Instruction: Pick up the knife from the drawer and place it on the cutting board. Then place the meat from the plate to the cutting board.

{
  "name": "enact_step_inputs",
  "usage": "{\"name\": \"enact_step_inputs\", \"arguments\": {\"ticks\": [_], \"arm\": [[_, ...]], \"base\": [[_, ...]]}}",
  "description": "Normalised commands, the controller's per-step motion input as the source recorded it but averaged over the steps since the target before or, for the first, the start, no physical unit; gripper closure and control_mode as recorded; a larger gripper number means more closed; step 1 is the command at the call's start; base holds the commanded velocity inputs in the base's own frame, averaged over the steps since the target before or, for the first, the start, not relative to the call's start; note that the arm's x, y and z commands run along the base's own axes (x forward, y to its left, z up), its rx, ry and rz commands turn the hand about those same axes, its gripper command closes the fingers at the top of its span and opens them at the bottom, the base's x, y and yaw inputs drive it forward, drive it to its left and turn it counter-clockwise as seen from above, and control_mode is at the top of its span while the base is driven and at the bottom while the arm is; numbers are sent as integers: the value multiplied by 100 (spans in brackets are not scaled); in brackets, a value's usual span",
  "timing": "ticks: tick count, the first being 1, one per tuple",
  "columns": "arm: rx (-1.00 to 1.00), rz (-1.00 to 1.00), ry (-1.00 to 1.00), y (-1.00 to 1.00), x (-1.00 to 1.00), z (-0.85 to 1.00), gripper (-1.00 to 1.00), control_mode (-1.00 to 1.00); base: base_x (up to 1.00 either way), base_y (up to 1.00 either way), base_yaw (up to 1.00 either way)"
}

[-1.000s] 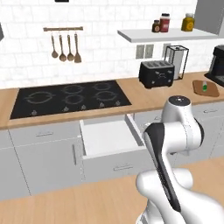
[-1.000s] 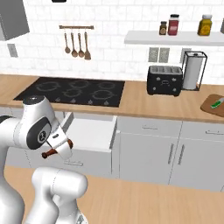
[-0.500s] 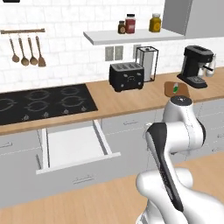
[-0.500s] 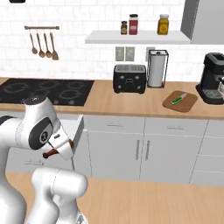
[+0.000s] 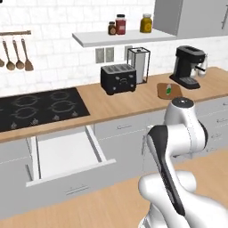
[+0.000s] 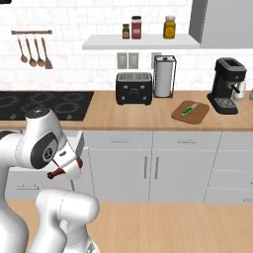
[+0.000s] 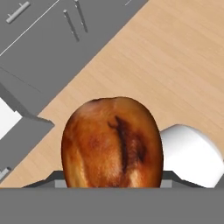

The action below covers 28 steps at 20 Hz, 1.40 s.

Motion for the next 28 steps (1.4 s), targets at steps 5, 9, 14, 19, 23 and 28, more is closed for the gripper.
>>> {"name": "enact_step_inputs", "arguments": {"ticks": [5, 9, 14, 19, 23, 28], "arm": [[0, 0, 0, 0, 0, 0, 100, 100], [0, 0, 0, 0, 0, 0, 100, 100], [0, 0, 0, 0, 0, 0, 100, 100], [0, 0, 0, 0, 0, 0, 100, 100], [0, 0, 0, 0, 0, 0, 100, 100], [0, 0, 0, 0, 0, 0, 100, 100]], "base": [[18, -100, -34], [38, -100, -44], [96, -95, -25], [100, -87, -14], [100, -76, -3], [100, -88, -4]]}}
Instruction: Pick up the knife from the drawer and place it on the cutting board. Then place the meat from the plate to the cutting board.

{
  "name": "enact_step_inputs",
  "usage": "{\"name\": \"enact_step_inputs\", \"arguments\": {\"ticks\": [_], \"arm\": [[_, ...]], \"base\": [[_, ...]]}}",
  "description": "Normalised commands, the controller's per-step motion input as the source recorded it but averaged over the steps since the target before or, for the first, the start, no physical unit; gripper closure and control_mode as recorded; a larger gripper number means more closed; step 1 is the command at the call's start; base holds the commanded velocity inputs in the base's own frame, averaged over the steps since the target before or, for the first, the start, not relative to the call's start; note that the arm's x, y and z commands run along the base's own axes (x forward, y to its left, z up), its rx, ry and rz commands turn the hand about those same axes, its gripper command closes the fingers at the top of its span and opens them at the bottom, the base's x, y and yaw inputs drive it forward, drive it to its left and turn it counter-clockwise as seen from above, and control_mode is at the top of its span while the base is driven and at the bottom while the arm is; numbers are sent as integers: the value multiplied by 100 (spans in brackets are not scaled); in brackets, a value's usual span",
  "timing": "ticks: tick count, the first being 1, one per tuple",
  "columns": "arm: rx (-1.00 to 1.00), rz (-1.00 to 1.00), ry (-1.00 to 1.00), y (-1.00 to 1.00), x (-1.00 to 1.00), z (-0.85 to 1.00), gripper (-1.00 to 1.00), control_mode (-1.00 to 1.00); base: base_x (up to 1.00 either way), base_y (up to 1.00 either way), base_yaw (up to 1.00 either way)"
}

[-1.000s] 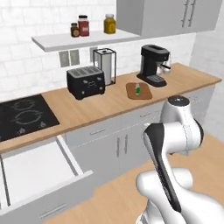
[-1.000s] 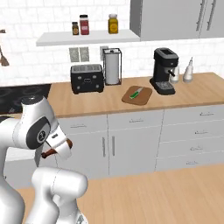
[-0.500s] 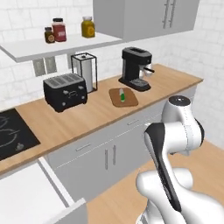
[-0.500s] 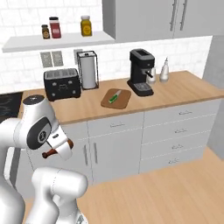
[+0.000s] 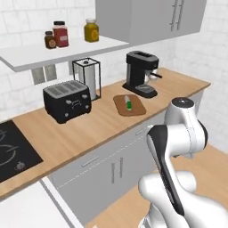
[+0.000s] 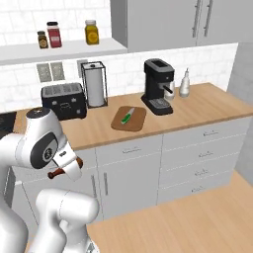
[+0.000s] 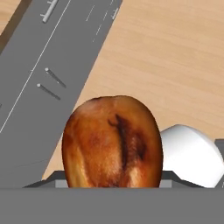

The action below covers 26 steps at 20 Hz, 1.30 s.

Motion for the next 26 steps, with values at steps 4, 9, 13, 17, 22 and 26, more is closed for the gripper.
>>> {"name": "enact_step_inputs", "arguments": {"ticks": [4, 9, 13, 17, 22, 26], "arm": [[0, 0, 0, 0, 0, 0, 100, 100], [0, 0, 0, 0, 0, 0, 100, 100], [0, 0, 0, 0, 0, 0, 100, 100], [0, 0, 0, 0, 0, 0, 100, 100], [0, 0, 0, 0, 0, 0, 100, 100], [0, 0, 0, 0, 0, 0, 100, 100]], "base": [[100, -100, -20], [100, -97, -26], [100, -97, -28], [100, -92, -12], [100, -94, 1], [100, -94, 23]]}}
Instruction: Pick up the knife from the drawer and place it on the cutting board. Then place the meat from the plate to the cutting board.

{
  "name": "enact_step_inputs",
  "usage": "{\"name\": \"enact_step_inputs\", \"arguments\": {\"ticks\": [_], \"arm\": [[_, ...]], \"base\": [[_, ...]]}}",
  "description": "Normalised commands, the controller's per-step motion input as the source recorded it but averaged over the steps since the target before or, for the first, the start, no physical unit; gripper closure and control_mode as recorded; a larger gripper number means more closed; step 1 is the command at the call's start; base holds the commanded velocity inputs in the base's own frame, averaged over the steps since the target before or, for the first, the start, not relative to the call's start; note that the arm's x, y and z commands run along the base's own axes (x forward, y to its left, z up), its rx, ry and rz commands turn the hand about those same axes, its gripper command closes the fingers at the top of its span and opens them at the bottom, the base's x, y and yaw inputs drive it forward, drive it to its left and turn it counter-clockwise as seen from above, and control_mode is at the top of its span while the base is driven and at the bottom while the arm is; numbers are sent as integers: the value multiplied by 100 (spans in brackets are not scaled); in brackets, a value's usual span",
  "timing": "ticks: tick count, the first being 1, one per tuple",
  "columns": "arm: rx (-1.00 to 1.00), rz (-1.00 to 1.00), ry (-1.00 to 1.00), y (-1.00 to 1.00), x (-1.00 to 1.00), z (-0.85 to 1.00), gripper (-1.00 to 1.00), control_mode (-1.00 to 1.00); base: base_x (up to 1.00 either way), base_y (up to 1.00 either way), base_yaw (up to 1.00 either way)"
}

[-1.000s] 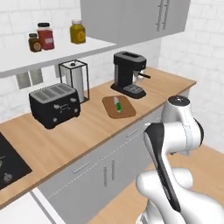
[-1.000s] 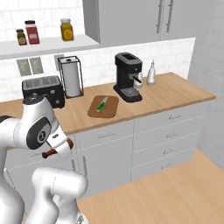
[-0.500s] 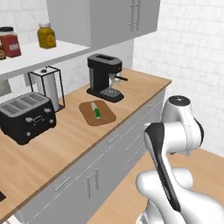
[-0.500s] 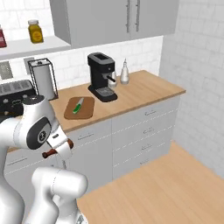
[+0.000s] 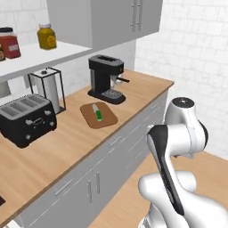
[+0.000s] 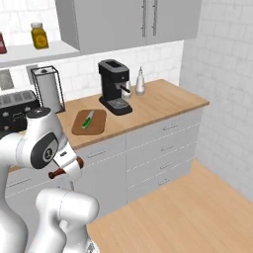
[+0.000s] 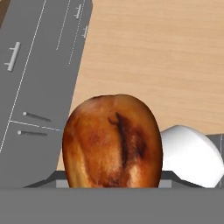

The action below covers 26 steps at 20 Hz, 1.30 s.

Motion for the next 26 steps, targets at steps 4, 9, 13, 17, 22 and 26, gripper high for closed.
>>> {"name": "enact_step_inputs", "arguments": {"ticks": [4, 9, 13, 17, 22, 26], "arm": [[0, 0, 0, 0, 0, 0, 100, 100], [0, 0, 0, 0, 0, 0, 100, 100], [0, 0, 0, 0, 0, 0, 100, 100], [0, 0, 0, 0, 0, 0, 100, 100], [0, 0, 0, 0, 0, 0, 100, 100], [0, 0, 0, 0, 0, 0, 100, 100]], "base": [[100, -82, 39], [74, -100, -14], [67, -100, -54], [68, -99, -58], [86, -81, -37], [58, -56, 37]]}}
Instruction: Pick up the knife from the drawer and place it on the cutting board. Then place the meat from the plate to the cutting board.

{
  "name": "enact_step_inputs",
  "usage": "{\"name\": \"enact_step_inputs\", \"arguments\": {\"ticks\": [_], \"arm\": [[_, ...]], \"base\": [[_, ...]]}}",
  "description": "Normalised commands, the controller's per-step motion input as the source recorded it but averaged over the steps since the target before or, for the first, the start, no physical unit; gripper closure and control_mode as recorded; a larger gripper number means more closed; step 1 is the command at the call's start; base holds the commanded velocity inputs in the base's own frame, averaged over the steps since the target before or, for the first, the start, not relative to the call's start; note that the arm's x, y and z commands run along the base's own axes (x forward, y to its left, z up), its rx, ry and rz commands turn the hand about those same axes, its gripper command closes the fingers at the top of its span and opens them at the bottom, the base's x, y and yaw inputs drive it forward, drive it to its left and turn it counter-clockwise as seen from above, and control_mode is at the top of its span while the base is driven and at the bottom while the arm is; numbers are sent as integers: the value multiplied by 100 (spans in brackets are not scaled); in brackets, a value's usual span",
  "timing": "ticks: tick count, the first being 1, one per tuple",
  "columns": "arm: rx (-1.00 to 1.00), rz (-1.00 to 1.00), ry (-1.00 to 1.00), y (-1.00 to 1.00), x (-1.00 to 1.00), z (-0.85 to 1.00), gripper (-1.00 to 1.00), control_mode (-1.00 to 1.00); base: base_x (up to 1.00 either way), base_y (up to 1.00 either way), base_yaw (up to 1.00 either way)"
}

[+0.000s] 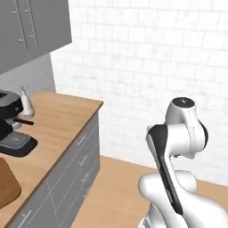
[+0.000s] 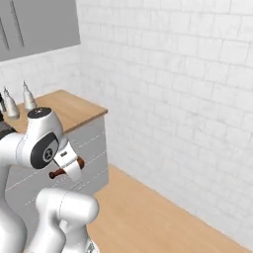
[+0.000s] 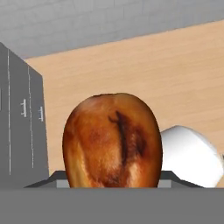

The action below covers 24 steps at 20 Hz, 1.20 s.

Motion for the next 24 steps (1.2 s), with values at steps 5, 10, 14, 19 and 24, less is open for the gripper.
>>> {"name": "enact_step_inputs", "arguments": {"ticks": [5, 10, 14, 19, 24], "arm": [[0, 0, 0, 0, 0, 0, 100, 100], [0, 0, 0, 0, 0, 0, 100, 100], [0, 0, 0, 0, 0, 0, 100, 100], [0, 0, 0, 0, 0, 0, 100, 100], [0, 0, 0, 0, 0, 0, 100, 100]], "base": [[11, -22, 81], [23, 15, 78], [94, 37, 63], [96, 55, 51], [25, 78, 36]]}}
